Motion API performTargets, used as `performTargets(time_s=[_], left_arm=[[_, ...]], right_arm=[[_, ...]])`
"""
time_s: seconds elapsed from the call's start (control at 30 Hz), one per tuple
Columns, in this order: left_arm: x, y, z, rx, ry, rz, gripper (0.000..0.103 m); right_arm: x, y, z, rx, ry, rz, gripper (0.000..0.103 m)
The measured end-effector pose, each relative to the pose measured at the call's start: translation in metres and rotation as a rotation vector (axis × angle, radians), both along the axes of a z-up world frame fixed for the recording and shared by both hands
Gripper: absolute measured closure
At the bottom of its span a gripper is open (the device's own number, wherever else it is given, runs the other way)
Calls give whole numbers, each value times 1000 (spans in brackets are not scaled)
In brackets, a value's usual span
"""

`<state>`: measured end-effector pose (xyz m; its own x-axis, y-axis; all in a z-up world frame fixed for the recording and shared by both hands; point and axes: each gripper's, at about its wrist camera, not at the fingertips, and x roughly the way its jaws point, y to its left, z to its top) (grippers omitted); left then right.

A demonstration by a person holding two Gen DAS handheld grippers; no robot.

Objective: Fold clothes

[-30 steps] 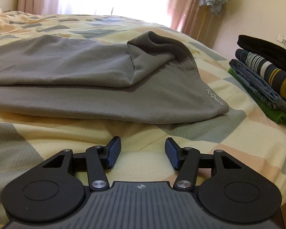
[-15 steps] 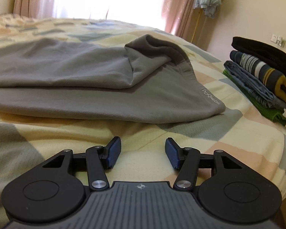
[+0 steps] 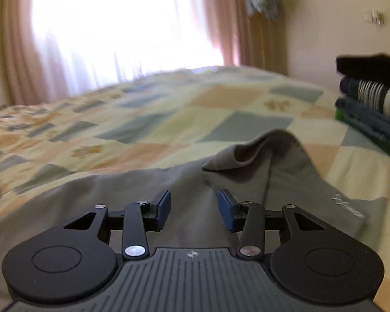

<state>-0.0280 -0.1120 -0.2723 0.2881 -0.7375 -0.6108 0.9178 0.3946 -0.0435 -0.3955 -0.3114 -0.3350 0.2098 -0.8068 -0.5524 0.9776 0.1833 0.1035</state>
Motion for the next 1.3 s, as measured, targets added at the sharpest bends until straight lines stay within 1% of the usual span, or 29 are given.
performTargets(time_s=[0.07, 0.1, 0.17, 0.27, 0.33, 0.37, 0.4, 0.43, 0.47, 0.5, 0.53, 0.57, 0.6, 0.63, 0.67, 0.7, 0.73, 0.8, 0.83, 0.87, 0.93, 0.97, 1.0, 1.03, 1.1, 1.13, 1.2, 1.27, 1.3], left_arm=[[7, -14, -2, 5, -9, -2, 45], [10, -21, -3, 8, -13, -3, 44], [17, -35, -4, 14, -16, -10, 44], [24, -57, -6, 28, -24, -22, 44], [28, -76, -7, 56, -42, -25, 44], [31, -86, -10, 76, -46, -21, 44], [34, -96, -12, 98, -49, -16, 44], [38, -106, -15, 121, -54, -8, 44], [42, -117, -19, 152, -64, 1, 44], [46, -127, -24, 184, -75, 10, 45], [50, -136, -30, 217, -83, 15, 50], [56, -144, -38, 254, -90, 23, 61], [61, -151, -45, 284, -91, 32, 96], [68, -149, -46, 273, -75, 47, 101], [75, -146, -45, 254, -57, 63, 101], [84, -135, -38, 201, -25, 85, 101], [95, -115, -27, 130, 12, 118, 101], [118, -68, -2, -21, 85, 192, 101], [131, -42, 7, -79, 119, 239, 101], [144, -15, 16, -132, 153, 288, 102], [167, 42, 26, -215, 247, 382, 102], [174, 63, 27, -240, 285, 403, 102], [180, 82, 21, -244, 309, 424, 101], [182, 94, 12, -229, 317, 442, 101], [183, 108, -19, -176, 385, 450, 99], [184, 115, -36, -148, 422, 453, 97], [186, 124, -70, -122, 528, 502, 97], [186, 137, -89, -181, 624, 538, 95], [186, 142, -91, -206, 645, 550, 94]], right_arm=[[5, -19, -8, -2, 69, -51, 60], [1, -26, -11, 6, 72, -79, 60], [-16, -40, -14, 37, -3, -123, 60], [-42, -50, -16, 72, -179, -157, 58], [-50, -55, -18, 99, -241, -162, 59], [-53, -57, -19, 103, -256, -164, 60], [-55, -58, -19, 106, -268, -165, 62], [-57, -59, -19, 107, -279, -164, 67], [-61, -59, -19, 107, -294, -163, 70], [-64, -59, -19, 111, -309, -163, 77], [-67, -61, -18, 115, -330, -159, 81], [-72, -62, -18, 123, -357, -153, 83], [-76, -63, -18, 132, -381, -145, 86], [-82, -64, -16, 139, -408, -140, 88], [-89, -64, -13, 143, -440, -136, 88], [-96, -65, -11, 148, -472, -131, 90], [-105, -64, -8, 150, -499, -131, 91], [-127, -58, -1, 150, -540, -143, 91], [-138, -55, 2, 149, -560, -149, 91], [-149, -52, 5, 149, -580, -155, 91], [-171, -46, 11, 148, -620, -167, 91], [-182, -44, 14, 148, -641, -172, 91], [-193, -41, 17, 148, -661, -178, 91], [-204, -38, 20, 147, -681, -184, 91], [-221, -32, 21, 157, -716, -200, 91], [-221, -30, 11, 181, -723, -216, 91], [-222, -25, -8, 230, -736, -248, 89], [-222, -21, -27, 280, -749, -281, 85], [-222, -19, -36, 304, -755, -297, 81]])
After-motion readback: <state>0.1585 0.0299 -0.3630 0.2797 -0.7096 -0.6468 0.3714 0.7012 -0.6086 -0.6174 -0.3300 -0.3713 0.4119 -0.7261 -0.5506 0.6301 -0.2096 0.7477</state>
